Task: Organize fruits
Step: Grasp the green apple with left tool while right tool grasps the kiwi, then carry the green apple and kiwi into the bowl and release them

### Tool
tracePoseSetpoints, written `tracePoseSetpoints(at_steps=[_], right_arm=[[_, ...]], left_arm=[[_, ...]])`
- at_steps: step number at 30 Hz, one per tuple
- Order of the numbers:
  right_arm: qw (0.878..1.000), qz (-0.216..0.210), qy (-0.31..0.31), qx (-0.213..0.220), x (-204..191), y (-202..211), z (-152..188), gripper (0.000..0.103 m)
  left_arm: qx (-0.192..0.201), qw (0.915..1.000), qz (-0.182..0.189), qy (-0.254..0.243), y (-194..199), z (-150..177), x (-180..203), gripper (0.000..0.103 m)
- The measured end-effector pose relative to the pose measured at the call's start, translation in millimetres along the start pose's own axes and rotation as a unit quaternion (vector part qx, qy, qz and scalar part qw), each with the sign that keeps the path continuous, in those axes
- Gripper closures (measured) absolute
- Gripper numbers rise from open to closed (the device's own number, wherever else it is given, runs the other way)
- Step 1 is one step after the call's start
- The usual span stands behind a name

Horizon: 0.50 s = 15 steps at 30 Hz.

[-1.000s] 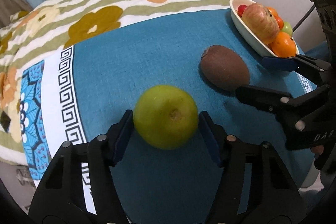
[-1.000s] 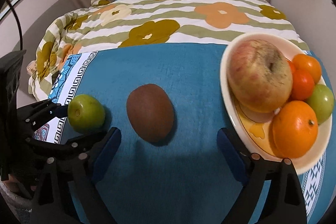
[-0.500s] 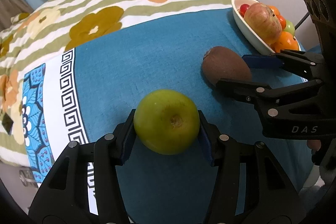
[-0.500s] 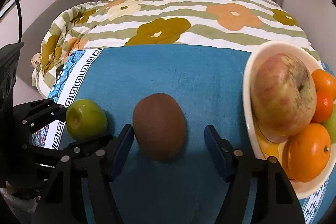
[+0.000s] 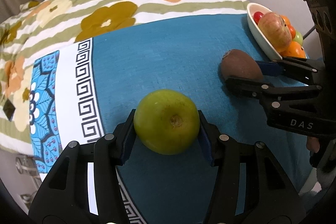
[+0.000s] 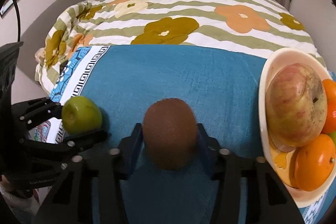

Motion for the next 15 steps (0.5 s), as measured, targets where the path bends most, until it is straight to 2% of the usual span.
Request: tracePoseSetpoints(at_steps=[9,15], right_arm=[[1.000,-0.007,0.004,0.027,2,32,-8,0.060],[0.999,-0.009,-0.012,0.047,15,62,-16,0.060]], left_arm=[[0.019,0.9995,-0.011,0.021,27,-13,3,0.046],[0.027,0.9995,-0.004,0.018,43,-33,18,0.046]])
Point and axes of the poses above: each gripper's, at about its wrist camera, not at the fingertips, and y roughly against the way its jaws point, x to its right, z to its underside, the point moved 7 cm from there along -y, roughly the way its jaws point, and after that the axes turned 4 degrees about x, right-handed, at the moved point
